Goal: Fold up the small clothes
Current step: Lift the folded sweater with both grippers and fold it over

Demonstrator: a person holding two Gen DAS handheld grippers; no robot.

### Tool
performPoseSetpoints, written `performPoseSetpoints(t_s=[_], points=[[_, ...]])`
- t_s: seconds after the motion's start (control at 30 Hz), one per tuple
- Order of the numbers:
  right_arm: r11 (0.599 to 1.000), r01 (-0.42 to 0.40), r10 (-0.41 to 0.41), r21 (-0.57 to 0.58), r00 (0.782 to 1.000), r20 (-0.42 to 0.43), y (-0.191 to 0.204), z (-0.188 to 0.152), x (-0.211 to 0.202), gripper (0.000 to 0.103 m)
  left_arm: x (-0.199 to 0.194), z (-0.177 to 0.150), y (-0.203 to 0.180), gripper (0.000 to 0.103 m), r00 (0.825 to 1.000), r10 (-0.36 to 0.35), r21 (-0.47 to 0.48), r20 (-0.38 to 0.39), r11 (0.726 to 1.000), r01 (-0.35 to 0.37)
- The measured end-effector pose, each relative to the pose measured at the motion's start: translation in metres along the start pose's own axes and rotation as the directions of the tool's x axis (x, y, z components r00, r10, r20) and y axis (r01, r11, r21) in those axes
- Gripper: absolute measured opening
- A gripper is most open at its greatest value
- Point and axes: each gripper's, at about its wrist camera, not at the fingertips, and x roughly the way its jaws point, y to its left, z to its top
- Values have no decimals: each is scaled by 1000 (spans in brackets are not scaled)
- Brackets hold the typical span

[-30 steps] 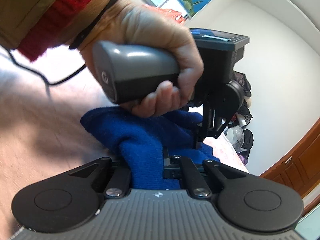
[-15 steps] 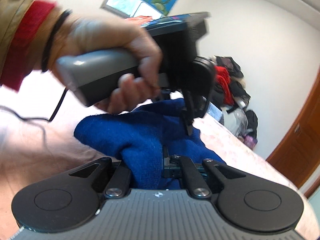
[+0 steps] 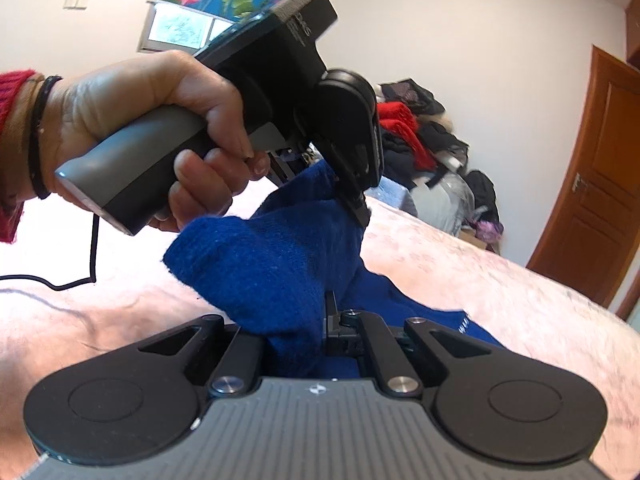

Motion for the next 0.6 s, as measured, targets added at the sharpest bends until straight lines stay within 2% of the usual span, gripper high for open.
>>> performPoseSetpoints(t_s=[0.23, 0.6], points=[[998, 23, -22, 57, 1000, -8, -27, -12, -4, 7, 11, -6, -40, 11, 1000, -17, 57, -9, 998, 18], [974, 7, 3, 225, 999, -46, -75, -27, -17, 7, 36, -18, -88, 11, 998, -46, 102, -53, 993, 51]])
